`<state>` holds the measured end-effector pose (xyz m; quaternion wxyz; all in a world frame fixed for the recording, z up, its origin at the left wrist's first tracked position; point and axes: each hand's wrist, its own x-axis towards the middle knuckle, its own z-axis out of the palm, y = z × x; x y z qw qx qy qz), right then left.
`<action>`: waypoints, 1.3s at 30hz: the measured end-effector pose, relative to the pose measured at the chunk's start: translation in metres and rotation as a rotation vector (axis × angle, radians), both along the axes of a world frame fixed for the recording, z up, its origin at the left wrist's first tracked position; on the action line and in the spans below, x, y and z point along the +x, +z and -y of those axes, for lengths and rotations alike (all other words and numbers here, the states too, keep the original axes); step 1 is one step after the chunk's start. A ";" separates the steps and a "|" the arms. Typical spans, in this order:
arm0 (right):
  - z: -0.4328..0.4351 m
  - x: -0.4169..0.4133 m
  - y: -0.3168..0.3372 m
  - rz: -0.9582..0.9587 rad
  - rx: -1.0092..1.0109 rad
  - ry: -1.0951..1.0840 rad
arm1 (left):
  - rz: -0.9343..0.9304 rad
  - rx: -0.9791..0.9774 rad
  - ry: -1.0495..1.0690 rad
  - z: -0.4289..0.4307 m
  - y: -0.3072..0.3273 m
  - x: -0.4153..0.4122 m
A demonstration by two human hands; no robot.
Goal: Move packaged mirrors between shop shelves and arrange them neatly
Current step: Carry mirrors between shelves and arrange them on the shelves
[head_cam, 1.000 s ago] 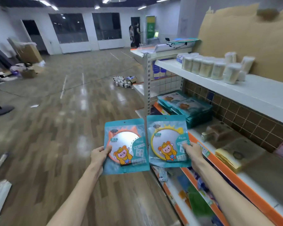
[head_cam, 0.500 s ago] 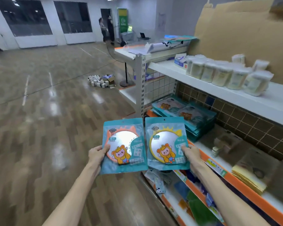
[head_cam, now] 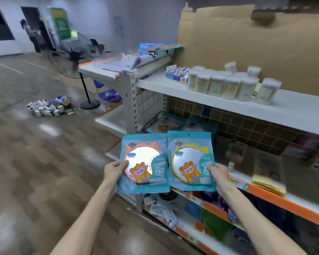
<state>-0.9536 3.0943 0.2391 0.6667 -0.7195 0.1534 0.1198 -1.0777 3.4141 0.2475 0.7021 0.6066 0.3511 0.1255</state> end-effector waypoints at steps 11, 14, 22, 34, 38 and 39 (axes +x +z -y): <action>0.009 0.074 -0.019 0.008 -0.028 -0.250 | -0.035 0.022 -0.248 -0.011 -0.009 0.147; 0.006 0.103 -0.021 -0.006 -0.021 -0.329 | -0.041 0.067 -0.303 -0.018 -0.007 0.189; 0.008 0.166 -0.034 -0.072 -0.056 -0.419 | -0.064 0.155 -0.401 -0.040 -0.013 0.283; -0.036 0.209 -0.019 -0.144 0.071 -0.512 | -0.169 0.258 -0.281 -0.063 -0.020 0.370; -0.047 0.221 -0.016 -0.154 0.079 -0.513 | -0.191 0.314 -0.379 -0.066 -0.027 0.390; -0.049 0.223 -0.016 -0.167 0.069 -0.509 | -0.193 0.336 -0.401 -0.065 -0.027 0.394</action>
